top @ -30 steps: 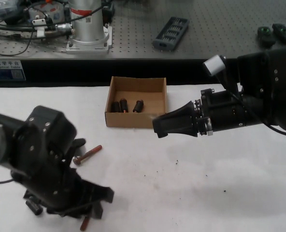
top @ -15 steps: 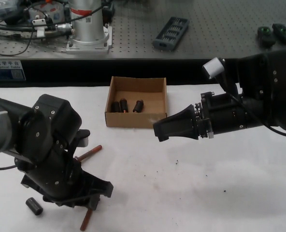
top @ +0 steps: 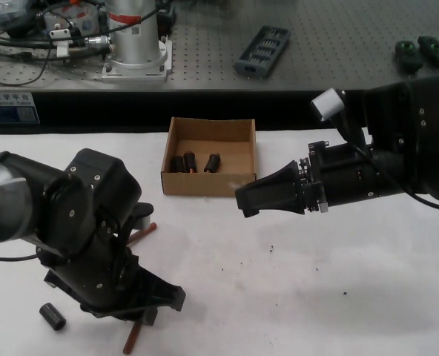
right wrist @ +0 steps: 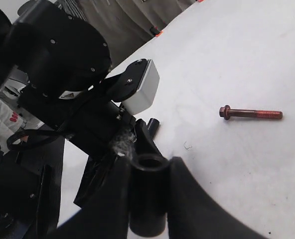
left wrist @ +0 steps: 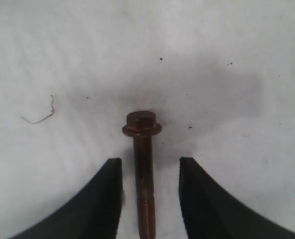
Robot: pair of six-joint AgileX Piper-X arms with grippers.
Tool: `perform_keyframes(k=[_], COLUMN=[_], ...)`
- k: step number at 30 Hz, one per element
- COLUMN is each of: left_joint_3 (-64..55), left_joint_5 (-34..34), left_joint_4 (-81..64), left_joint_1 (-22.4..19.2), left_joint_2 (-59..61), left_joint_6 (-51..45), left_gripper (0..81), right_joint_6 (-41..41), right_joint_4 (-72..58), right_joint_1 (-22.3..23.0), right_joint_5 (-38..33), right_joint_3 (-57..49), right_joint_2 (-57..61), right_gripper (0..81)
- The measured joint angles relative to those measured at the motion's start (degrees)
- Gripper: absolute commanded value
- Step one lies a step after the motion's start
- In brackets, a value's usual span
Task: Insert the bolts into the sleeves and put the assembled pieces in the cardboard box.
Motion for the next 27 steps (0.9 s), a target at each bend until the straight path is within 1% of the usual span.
perform_keyframes(k=[16, 27], left_joint_3=[-0.10, -2.17], left_joint_5=[-0.38, -0.38], left_joint_4=[-0.68, 0.10], left_joint_1=[-0.09, -0.09], left_joint_2=[0.22, 3.60], left_joint_6=[0.00, 0.00], left_gripper=[27.9, 27.9], right_joint_6=[0.00, 0.00], right_joint_4=[0.00, 0.00], right_joint_1=[0.00, 0.00], right_joint_5=[0.00, 0.00], right_joint_3=[0.00, 0.00], right_joint_2=[0.00, 0.00], right_gripper=[4.4, 4.4])
